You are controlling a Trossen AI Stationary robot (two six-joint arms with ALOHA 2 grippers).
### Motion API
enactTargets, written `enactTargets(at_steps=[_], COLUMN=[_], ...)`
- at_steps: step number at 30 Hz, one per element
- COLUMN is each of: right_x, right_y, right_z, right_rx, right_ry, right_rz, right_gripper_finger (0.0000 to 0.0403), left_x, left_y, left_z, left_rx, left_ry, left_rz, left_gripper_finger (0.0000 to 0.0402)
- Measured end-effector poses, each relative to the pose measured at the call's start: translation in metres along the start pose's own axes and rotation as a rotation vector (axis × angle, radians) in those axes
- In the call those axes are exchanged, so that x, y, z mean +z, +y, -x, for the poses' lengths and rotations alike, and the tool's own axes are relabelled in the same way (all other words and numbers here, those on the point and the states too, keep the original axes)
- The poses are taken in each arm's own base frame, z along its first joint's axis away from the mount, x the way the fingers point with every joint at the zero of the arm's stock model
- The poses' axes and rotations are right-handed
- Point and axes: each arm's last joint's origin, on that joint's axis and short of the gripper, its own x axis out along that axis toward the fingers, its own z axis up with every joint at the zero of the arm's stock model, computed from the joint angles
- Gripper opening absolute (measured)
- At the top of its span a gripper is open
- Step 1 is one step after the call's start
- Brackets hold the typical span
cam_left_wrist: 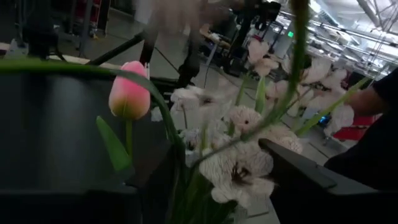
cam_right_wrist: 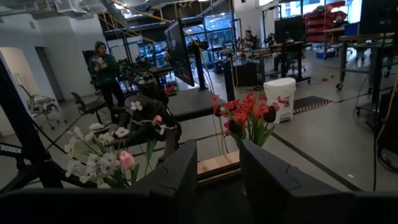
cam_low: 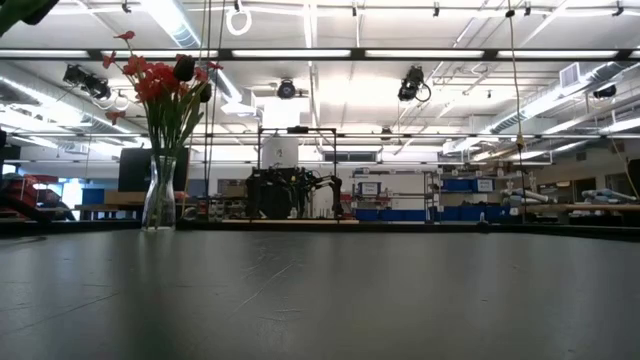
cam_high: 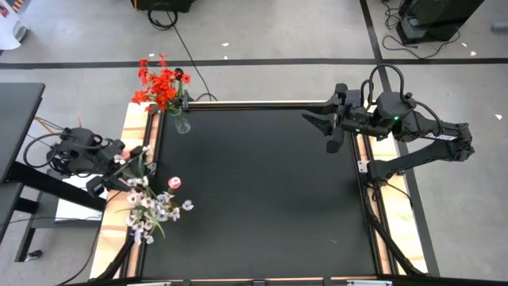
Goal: Sort flowers into vase by color
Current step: Put the white flowers into the yellow vase
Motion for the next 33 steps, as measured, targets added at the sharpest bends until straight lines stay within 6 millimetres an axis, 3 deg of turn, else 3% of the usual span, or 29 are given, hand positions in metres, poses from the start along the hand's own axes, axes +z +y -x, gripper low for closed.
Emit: enactTargets(at_steps=[19,24,33], right_x=[0.0,0.0,0.0], right_y=[0.0,-0.0001,0.0], right_z=[0.0001,0.0001,0.0001], right_rx=[0.0,-0.001,0.0], right_ry=[0.0,0.0,0.0], right_rz=[0.0,0.0,0.0], right_gripper_finger=[0.013,0.013,0.013], left_x=[-0.0068,-0.0047,0.0002], left_y=[0.0016,0.0016,0.0006], left_z=[0.0002,0.0044,0.004], left_rx=[-0.006,0.089,0.159], left_ry=[0.074,0.073,0.236], left_rz=[0.012,0.035,-0.013], left_gripper_finger=[0.0234,0.0233,0.023])
